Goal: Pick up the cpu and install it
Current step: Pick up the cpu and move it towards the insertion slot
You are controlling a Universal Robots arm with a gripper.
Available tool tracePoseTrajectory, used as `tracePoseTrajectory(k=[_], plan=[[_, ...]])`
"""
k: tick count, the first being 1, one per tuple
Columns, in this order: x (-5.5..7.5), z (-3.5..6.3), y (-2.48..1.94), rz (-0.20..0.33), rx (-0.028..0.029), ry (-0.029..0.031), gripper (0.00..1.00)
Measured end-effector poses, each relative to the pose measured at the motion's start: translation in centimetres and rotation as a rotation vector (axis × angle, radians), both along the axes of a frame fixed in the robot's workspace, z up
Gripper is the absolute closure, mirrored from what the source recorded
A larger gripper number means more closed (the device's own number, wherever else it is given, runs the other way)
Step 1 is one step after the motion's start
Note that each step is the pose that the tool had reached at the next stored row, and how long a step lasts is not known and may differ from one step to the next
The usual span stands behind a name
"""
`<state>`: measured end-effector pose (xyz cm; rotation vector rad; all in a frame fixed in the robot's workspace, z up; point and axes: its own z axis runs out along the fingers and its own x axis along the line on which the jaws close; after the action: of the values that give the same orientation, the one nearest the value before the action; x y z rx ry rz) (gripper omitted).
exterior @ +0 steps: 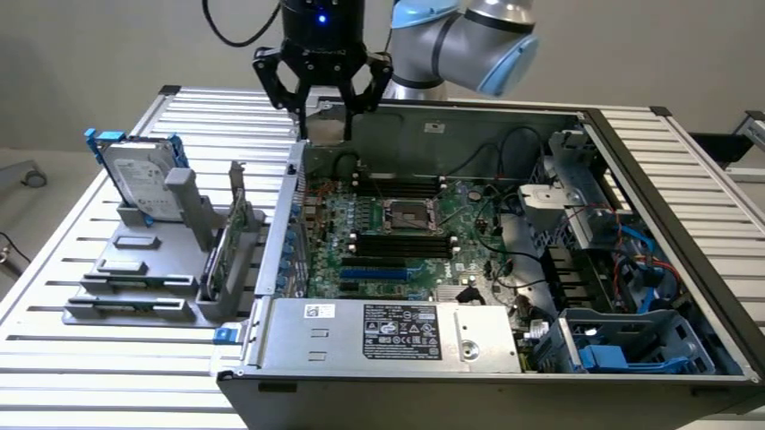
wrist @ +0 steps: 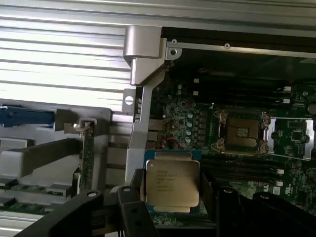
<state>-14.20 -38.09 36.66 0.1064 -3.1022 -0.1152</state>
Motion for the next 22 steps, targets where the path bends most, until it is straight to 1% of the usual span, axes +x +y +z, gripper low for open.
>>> tracePoseTrajectory(k=[10, 14, 18, 22], plan=[[4.0, -0.67, 1.99, 0.000, 0.0000, 0.0008, 0.45], [5.7, -1.02, 2.72, 0.000, 0.0000, 0.0013, 0.45], [7.5, -1.45, 3.25, 0.000, 0.0003, 0.0019, 0.45], [9.3, -1.91, 3.51, 0.000, 0.0013, 0.0020, 0.45]])
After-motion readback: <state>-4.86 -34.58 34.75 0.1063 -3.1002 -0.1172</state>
